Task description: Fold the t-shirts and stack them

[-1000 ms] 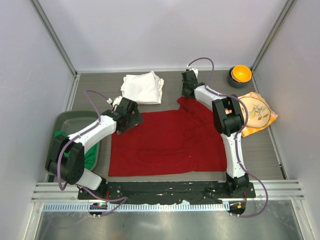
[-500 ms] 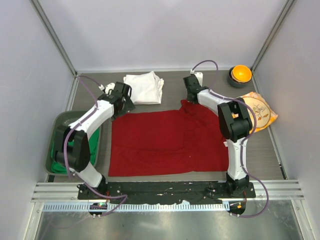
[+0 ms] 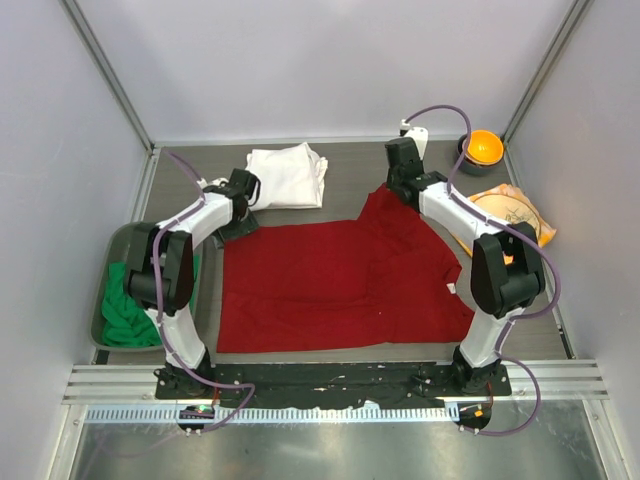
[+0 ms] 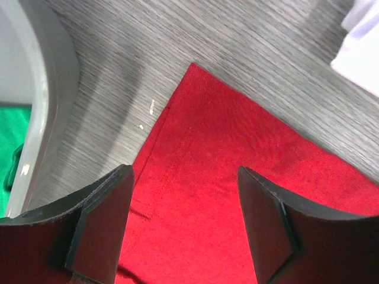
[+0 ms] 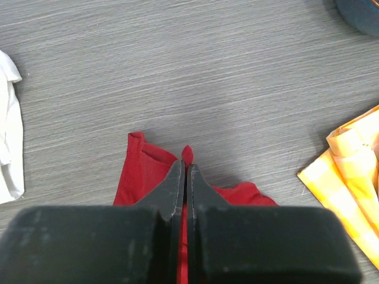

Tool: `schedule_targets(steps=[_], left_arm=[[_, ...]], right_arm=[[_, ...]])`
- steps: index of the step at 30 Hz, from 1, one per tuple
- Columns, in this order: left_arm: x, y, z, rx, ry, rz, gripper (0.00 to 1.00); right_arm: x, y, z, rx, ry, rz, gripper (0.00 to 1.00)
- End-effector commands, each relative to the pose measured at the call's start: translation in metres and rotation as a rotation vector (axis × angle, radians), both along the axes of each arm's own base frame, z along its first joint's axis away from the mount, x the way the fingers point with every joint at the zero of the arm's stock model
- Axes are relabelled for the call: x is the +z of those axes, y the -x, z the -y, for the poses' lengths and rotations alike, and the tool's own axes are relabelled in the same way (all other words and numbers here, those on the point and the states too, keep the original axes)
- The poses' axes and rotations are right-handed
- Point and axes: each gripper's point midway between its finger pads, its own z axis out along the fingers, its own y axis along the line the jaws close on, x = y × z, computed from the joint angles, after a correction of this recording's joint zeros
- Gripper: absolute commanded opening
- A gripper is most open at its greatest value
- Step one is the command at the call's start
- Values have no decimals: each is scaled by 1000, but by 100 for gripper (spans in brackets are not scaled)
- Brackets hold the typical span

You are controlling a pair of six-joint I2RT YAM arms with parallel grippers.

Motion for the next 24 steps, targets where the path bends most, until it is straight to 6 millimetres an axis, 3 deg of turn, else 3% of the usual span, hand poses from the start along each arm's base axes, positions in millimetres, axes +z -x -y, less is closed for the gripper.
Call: schedule_targets(steps=[1, 7, 9, 11, 24], left_arm=[[-3, -15, -10, 19, -26, 38, 73], [-9, -27, -20, 32, -35, 55, 59], [-14, -28, -24, 41, -48, 49, 48], [-17, -31, -27, 48, -52, 60, 44], [-23, -48, -37, 61, -66, 103, 43]], right_arm=[[20, 3, -3, 6, -32, 55, 1], [19, 10, -4, 16, -45, 56, 1], [19, 12, -4, 18, -46, 54, 1], [18, 13, -5, 20, -44, 52, 1], [17, 14, -10, 41, -43, 48, 1]])
